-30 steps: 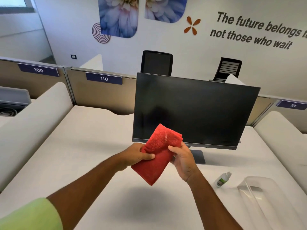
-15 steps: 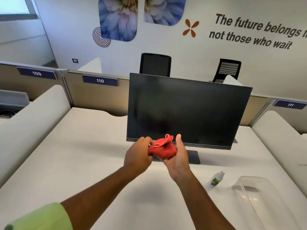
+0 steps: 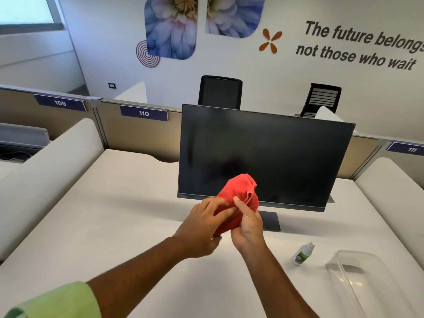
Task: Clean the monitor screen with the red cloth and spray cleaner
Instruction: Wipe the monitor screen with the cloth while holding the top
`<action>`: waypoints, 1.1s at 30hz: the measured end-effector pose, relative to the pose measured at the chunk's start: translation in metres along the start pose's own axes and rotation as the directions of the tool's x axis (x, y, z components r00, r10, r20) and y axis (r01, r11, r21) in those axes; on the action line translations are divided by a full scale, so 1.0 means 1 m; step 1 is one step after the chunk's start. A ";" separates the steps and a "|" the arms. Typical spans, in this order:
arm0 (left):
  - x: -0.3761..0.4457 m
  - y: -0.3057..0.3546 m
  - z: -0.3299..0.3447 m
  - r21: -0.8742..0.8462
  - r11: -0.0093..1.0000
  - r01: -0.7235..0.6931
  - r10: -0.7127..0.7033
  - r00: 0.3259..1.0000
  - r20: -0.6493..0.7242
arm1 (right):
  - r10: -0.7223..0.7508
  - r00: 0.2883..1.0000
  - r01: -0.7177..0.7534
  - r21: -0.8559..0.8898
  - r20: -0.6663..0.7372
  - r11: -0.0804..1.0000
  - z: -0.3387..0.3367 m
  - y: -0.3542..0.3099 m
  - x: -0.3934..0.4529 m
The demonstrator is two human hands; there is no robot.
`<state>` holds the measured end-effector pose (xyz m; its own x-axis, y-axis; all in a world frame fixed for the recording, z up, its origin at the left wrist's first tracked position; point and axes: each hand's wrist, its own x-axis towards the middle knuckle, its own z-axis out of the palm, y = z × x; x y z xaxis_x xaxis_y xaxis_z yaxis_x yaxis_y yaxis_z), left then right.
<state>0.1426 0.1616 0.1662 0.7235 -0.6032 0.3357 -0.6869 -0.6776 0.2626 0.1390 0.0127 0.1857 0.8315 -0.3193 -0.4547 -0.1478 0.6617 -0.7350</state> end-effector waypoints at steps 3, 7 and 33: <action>-0.002 -0.007 -0.004 -0.080 0.996 0.034 -0.023 0.991 0.131 | -0.044 0.999 0.043 -0.038 -0.023 0.998 0.000 -0.008 0.009; 0.017 -0.026 -0.030 -0.209 0.972 0.106 -0.108 0.994 0.001 | -0.179 0.984 0.179 0.024 -0.024 0.984 0.006 -0.035 0.028; 0.162 -0.140 -0.183 -0.159 0.929 0.334 -0.350 0.933 -0.081 | -0.485 0.060 0.542 -0.436 0.872 -0.718 0.091 -0.042 0.128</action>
<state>0.3437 0.2359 0.3497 0.9099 -0.2920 0.2946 -0.4072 -0.7645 0.4998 0.3006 0.0058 0.2041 0.5884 0.2516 0.7684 0.3232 -0.9443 0.0616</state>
